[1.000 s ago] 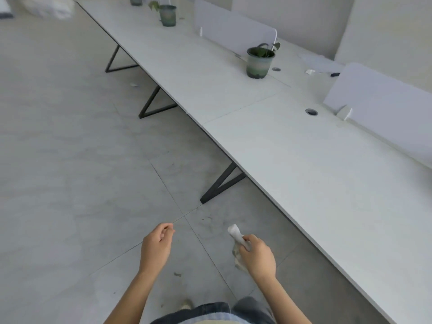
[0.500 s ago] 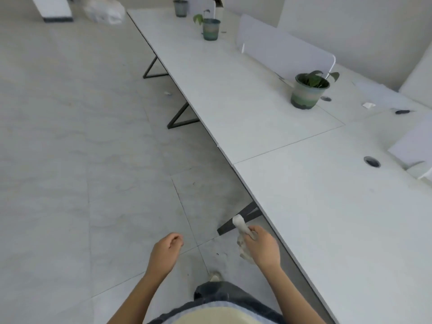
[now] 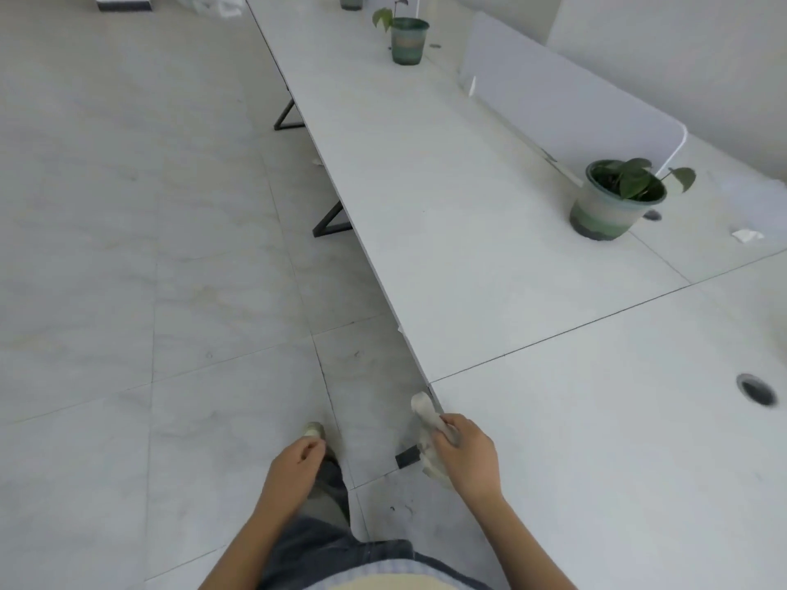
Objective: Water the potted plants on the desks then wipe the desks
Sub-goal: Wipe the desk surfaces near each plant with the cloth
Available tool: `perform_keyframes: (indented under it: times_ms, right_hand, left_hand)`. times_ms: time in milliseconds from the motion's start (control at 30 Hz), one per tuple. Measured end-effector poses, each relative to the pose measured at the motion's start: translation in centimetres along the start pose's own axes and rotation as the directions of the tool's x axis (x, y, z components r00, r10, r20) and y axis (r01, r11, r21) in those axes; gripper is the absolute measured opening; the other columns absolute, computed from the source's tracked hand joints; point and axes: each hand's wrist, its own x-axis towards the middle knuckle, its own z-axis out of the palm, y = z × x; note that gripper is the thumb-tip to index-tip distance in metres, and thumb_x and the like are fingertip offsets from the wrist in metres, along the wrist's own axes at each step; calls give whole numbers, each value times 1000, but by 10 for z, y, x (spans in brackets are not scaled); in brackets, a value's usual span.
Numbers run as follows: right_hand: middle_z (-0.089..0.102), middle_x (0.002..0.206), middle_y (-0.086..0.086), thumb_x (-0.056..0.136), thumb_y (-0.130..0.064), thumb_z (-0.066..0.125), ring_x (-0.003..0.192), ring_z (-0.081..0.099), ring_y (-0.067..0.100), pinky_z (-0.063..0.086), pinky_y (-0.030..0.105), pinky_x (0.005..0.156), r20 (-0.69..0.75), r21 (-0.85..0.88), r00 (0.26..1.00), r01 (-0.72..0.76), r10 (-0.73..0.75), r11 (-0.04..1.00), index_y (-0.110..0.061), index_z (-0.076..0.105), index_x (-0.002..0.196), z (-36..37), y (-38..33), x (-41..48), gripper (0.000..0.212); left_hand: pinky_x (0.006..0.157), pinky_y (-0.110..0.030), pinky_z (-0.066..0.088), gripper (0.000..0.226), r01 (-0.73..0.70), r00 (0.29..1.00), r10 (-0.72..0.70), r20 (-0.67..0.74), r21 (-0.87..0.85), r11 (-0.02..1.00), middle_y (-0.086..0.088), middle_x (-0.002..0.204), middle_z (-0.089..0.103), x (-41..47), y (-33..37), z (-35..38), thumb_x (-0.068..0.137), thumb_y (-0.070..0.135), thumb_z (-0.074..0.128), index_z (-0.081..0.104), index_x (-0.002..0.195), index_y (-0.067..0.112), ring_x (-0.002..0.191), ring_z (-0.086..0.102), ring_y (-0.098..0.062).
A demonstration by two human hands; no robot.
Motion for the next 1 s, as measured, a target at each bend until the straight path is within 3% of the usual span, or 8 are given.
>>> perform_keyframes:
  times_ms: [67,267,467,700,767,833,933,1000]
  right_hand:
    - [51,70,-9,84,-26,46,62,47,7,35,17,54,-37,10,999,-13,14,1000,-38,36,56,-2,-10,25,32]
    - [40,58,-6,85,-26,46,57,39,11,35,26,58,-181,117,976,-100,120,988,-32,31,51,1,-49,102,38]
    - [44,57,-6,87,-48,48,59,42,13,38,27,59,-313,324,894,-217,321,921,-26,37,52,10,-102,173,43]
    - [48,61,-8,86,-42,52,65,47,15,36,20,58,-340,467,807,-301,483,831,-33,44,55,14,-137,215,33]
    - [51,61,-8,86,-45,53,63,49,16,38,22,59,-343,543,755,-327,559,774,-20,58,60,4,-134,213,36]
    - [57,65,-6,89,-32,55,64,53,14,41,22,61,-355,638,685,-321,637,700,-7,65,80,-13,-125,208,29]
    - [60,77,-6,89,-17,55,69,54,8,43,19,61,-430,700,562,-287,706,654,-12,63,101,-47,-98,199,15]
    - [58,77,3,89,-11,54,66,52,12,42,17,56,-484,724,461,-266,744,636,-7,62,98,-80,-79,202,13]
  left_hand:
    - [85,-31,47,15,-13,1000,13,26,7,1000,-6,100,62,31,13,-1,95,19,45,59,93,18,95,59,-24]
    - [78,-26,43,13,-143,975,119,186,120,982,-4,94,63,142,76,-17,94,18,46,58,91,19,89,60,-19]
    - [77,-26,40,18,-286,937,243,250,155,946,-2,91,61,257,164,-62,94,18,44,61,98,14,91,58,-19]
    - [68,-16,41,17,-402,872,345,347,105,910,8,84,61,332,244,-71,95,19,44,56,86,27,86,58,-15]
    - [71,-22,42,18,-427,840,361,405,84,900,6,87,63,339,263,-54,94,17,44,58,86,25,91,59,-17]
    - [78,-24,41,18,-469,800,371,472,106,877,2,97,65,346,282,-28,94,17,44,62,95,17,100,60,-19]
    - [84,-24,39,23,-611,709,450,543,156,776,-3,108,65,361,311,20,93,16,45,64,105,9,105,58,-19]
    - [86,-25,38,26,-709,659,528,536,210,673,-4,118,63,372,332,50,93,14,46,62,111,8,110,54,-22]
